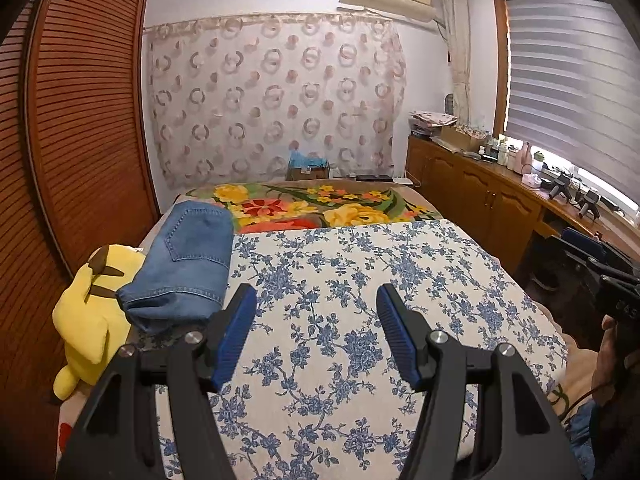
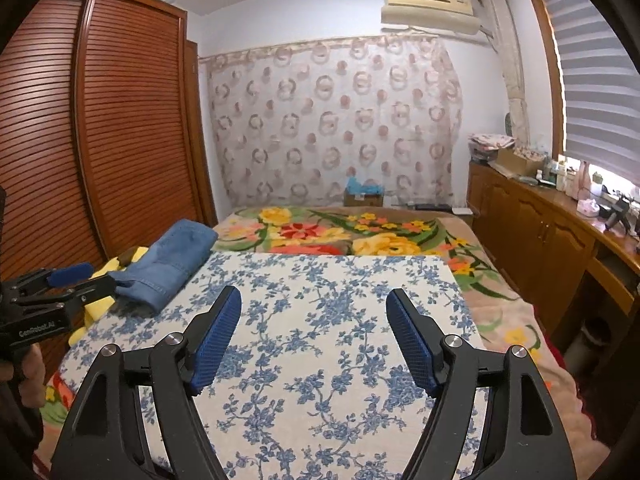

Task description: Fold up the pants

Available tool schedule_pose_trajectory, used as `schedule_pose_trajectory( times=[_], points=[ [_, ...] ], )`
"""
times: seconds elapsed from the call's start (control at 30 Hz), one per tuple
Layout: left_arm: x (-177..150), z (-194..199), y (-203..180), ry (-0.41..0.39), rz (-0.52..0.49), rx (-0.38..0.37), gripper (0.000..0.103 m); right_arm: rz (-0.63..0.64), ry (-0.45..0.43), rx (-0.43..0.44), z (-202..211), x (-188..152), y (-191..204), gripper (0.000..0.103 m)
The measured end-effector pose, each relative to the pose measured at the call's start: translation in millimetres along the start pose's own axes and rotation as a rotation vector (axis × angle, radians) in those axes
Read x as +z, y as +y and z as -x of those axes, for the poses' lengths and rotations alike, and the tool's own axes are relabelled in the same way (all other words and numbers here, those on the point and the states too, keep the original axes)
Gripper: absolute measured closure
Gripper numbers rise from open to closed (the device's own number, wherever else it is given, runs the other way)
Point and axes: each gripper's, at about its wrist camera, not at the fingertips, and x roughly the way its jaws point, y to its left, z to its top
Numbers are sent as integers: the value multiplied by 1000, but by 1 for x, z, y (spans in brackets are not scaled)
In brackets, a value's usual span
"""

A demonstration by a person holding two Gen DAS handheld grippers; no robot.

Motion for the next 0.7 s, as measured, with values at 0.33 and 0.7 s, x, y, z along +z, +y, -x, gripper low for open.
schedule_pose_trajectory(
  times=[0.33, 0.7],
  points=[
    [0, 4, -1, -11, 8, -2, 41, -4, -1, -2, 3, -2, -6, 26],
    [-2, 5, -4, -12, 8, 4, 41, -2, -5, -1, 5, -2, -4, 26]
  ],
)
